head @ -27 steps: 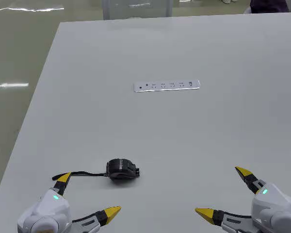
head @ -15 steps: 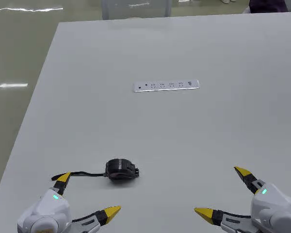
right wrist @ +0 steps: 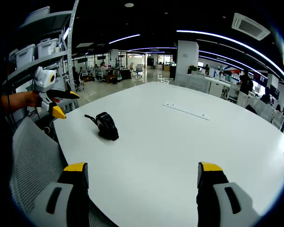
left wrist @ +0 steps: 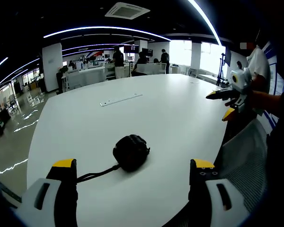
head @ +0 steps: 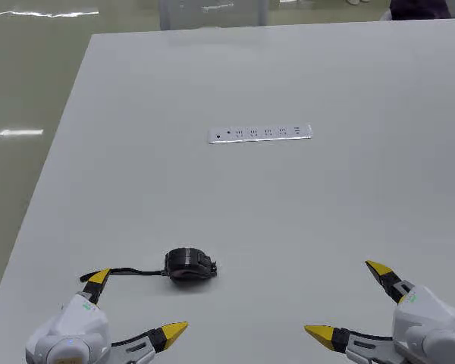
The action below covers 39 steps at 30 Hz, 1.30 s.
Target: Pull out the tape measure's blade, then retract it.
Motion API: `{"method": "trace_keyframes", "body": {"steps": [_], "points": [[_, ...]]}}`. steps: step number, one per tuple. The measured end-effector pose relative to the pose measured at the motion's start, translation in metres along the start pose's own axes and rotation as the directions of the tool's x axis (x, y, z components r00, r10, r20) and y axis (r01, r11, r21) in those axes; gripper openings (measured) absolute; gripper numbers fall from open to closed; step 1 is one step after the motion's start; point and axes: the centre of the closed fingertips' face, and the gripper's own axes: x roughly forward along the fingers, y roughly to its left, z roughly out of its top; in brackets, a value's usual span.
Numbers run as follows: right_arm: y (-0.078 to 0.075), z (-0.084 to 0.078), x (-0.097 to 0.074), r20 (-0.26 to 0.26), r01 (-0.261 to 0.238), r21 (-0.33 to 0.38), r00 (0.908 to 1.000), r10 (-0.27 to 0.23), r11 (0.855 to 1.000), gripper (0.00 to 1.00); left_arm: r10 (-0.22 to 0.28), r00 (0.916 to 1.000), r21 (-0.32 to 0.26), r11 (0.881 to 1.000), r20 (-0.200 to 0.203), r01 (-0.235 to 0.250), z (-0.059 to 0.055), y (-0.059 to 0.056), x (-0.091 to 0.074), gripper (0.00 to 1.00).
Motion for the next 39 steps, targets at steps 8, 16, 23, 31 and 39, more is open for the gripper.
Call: {"method": "trace_keyframes", "body": {"steps": [8, 16, 23, 31, 39], "points": [[-0.002, -0.001, 0.0, -0.005, 0.001, -0.007, 1.0, -0.001, 1.0, 0.96, -0.015, 0.9999, 0.015, 1.0, -0.007, 0.015, 0.0, -0.002, 0.004, 0.98], [-0.002, -0.002, 0.002, -0.01, -0.011, -0.02, 0.9999, 0.011, 1.0, 0.95, -0.04, 0.9989, 0.047, 0.998, -0.025, 0.041, 0.0, -0.004, 0.009, 0.96], [-0.005, 0.0, 0.002, -0.006, -0.012, -0.025, 0.9999, 0.012, 1.0, 0.95, -0.054, 0.998, 0.06, 0.997, -0.034, 0.056, 0.0, -0.006, 0.012, 0.96], [-0.008, 0.002, 0.004, -0.012, -0.026, -0.052, 0.9996, 0.025, 0.998, 0.94, -0.069, 0.9965, 0.084, 0.994, -0.048, 0.073, 0.001, -0.006, 0.015, 0.95], [-0.009, 0.002, 0.006, -0.024, -0.051, -0.074, 0.9985, 0.049, 0.996, 0.91, -0.087, 0.9945, 0.113, 0.989, -0.059, 0.093, 0.002, -0.004, 0.02, 0.91]]}}
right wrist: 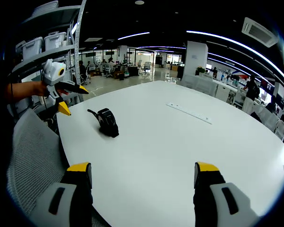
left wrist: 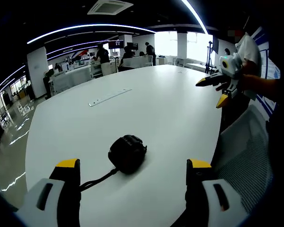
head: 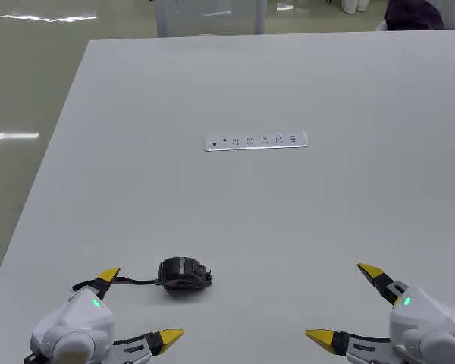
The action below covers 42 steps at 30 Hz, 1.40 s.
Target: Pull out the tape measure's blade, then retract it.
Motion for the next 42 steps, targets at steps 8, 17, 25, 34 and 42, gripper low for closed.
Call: {"method": "trace_keyframes", "body": {"steps": [8, 17, 25, 34, 42], "points": [[0.0, 0.001, 0.005, 0.001, -0.037, -0.03, 0.9993, 0.037, 0.999, 0.86, -0.04, 0.9991, 0.056, 0.998, -0.011, 0.041, 0.0, 0.006, 0.009, 0.85], [-0.001, 0.002, 0.016, -0.003, -0.094, -0.075, 0.9955, 0.094, 0.993, 0.79, -0.083, 0.9959, 0.122, 0.989, -0.036, 0.087, -0.001, 0.01, 0.018, 0.78], [-0.003, 0.001, 0.027, -0.018, -0.148, -0.117, 0.989, 0.147, 0.982, 0.73, -0.128, 0.9893, 0.164, 0.977, -0.07, 0.138, -0.005, 0.014, 0.029, 0.73], [-0.001, 0.003, 0.04, -0.023, -0.212, -0.145, 0.9771, 0.211, 0.966, 0.69, -0.161, 0.9814, 0.216, 0.96, -0.105, 0.181, -0.007, 0.014, 0.04, 0.68], [0.002, 0.008, 0.057, -0.012, -0.277, -0.176, 0.96, 0.28, 0.945, 0.66, -0.216, 0.9668, 0.256, 0.935, -0.136, 0.245, -0.011, 0.013, 0.051, 0.64]]}}
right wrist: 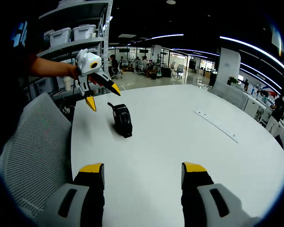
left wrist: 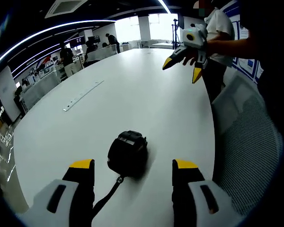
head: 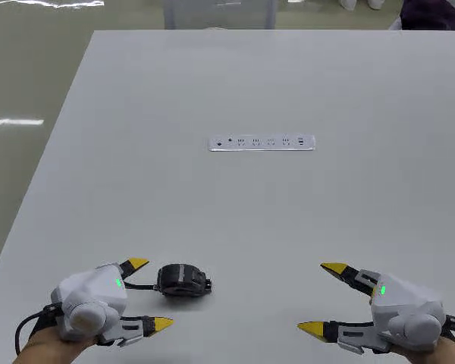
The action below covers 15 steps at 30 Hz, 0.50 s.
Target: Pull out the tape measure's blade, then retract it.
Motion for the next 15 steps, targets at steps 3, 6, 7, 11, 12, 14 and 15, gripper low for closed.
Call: {"method": "trace_keyframes", "body": {"steps": [3, 6, 7, 11, 12, 14, 15], "points": [[0.002, 0.002, 0.006, 0.007, -0.029, -0.023, 0.9995, 0.029, 0.999, 0.65, -0.014, 0.9999, 0.005, 1.0, -0.008, 0.014, -0.003, 0.003, 0.004, 0.63], [0.002, 0.005, 0.012, 0.014, -0.053, -0.032, 0.9985, 0.054, 0.998, 0.63, -0.028, 0.9994, 0.02, 0.999, -0.021, 0.028, -0.006, 0.005, 0.008, 0.61], [0.002, 0.005, 0.014, 0.016, -0.061, -0.035, 0.998, 0.061, 0.998, 0.62, -0.033, 0.9991, 0.023, 0.999, -0.024, 0.034, -0.007, 0.005, 0.009, 0.6], [0.003, 0.006, 0.023, 0.014, -0.09, -0.052, 0.9958, 0.09, 0.995, 0.61, -0.053, 0.9975, 0.042, 0.998, -0.047, 0.055, -0.011, 0.008, 0.015, 0.58], [0.003, 0.006, 0.025, 0.013, -0.097, -0.057, 0.9951, 0.098, 0.994, 0.6, -0.057, 0.9972, 0.045, 0.997, -0.049, 0.059, -0.011, 0.009, 0.016, 0.58], [0.004, 0.006, 0.03, 0.007, -0.111, -0.07, 0.9938, 0.111, 0.991, 0.59, -0.07, 0.996, 0.053, 0.996, -0.057, 0.073, -0.012, 0.01, 0.019, 0.57], [0.004, 0.007, 0.032, 0.006, -0.117, -0.073, 0.993, 0.118, 0.99, 0.59, -0.074, 0.9955, 0.058, 0.995, -0.06, 0.077, -0.012, 0.011, 0.02, 0.57]]}}
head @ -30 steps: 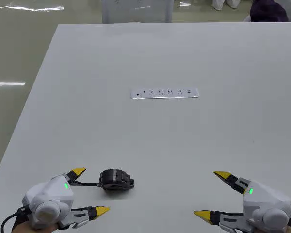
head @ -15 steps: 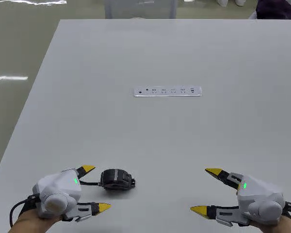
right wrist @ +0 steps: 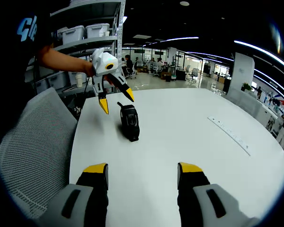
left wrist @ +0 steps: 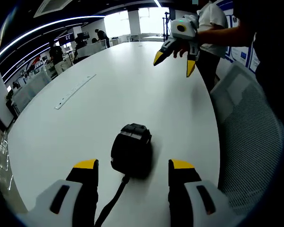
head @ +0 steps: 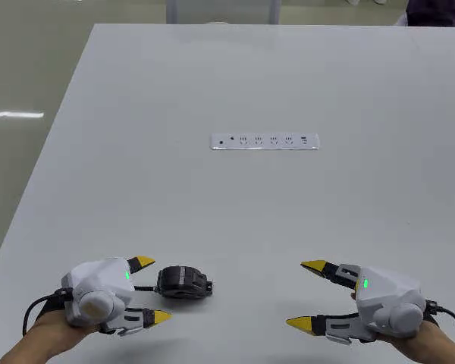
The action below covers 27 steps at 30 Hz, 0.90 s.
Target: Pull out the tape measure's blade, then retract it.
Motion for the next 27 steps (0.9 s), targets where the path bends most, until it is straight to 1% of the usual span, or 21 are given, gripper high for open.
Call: {"method": "trace_keyframes", "body": {"steps": [3, 7, 10, 14, 16, 20, 22, 26, 27], "points": [[-0.001, 0.0, 0.006, 0.002, -0.019, -0.011, 0.9998, 0.019, 1.0, 0.58, -0.015, 0.9998, 0.016, 1.0, -0.009, 0.015, -0.001, 0.002, 0.004, 0.55], [-0.002, 0.002, 0.012, -0.003, -0.037, -0.022, 0.9993, 0.037, 0.999, 0.56, -0.041, 0.999, 0.021, 0.999, -0.018, 0.041, -0.003, 0.004, 0.007, 0.54], [-0.002, 0.002, 0.019, -0.007, -0.058, -0.036, 0.9983, 0.058, 0.998, 0.54, -0.061, 0.9974, 0.041, 0.997, -0.037, 0.063, -0.006, 0.005, 0.011, 0.51], [-0.002, 0.002, 0.027, -0.012, -0.078, -0.051, 0.9969, 0.078, 0.996, 0.52, -0.074, 0.9956, 0.063, 0.995, -0.057, 0.078, -0.01, 0.008, 0.015, 0.47], [-0.001, 0.001, 0.032, -0.02, -0.093, -0.064, 0.9956, 0.092, 0.994, 0.52, -0.084, 0.9948, 0.07, 0.994, -0.058, 0.088, -0.01, 0.009, 0.016, 0.45], [-0.002, 0.004, 0.039, -0.021, -0.105, -0.07, 0.9944, 0.104, 0.992, 0.5, -0.107, 0.9927, 0.075, 0.991, -0.056, 0.111, -0.008, 0.008, 0.02, 0.42], [-0.002, 0.004, 0.043, -0.023, -0.113, -0.077, 0.9935, 0.112, 0.991, 0.49, -0.116, 0.9914, 0.082, 0.989, -0.06, 0.121, -0.008, 0.008, 0.021, 0.41], [-0.001, 0.004, 0.053, -0.031, -0.135, -0.092, 0.9907, 0.133, 0.987, 0.47, -0.128, 0.9892, 0.103, 0.985, -0.071, 0.135, -0.009, 0.011, 0.026, 0.36], [-0.001, 0.004, 0.056, -0.032, -0.141, -0.099, 0.9898, 0.139, 0.985, 0.47, -0.138, 0.9877, 0.11, 0.983, -0.073, 0.146, -0.01, 0.011, 0.028, 0.35]]}}
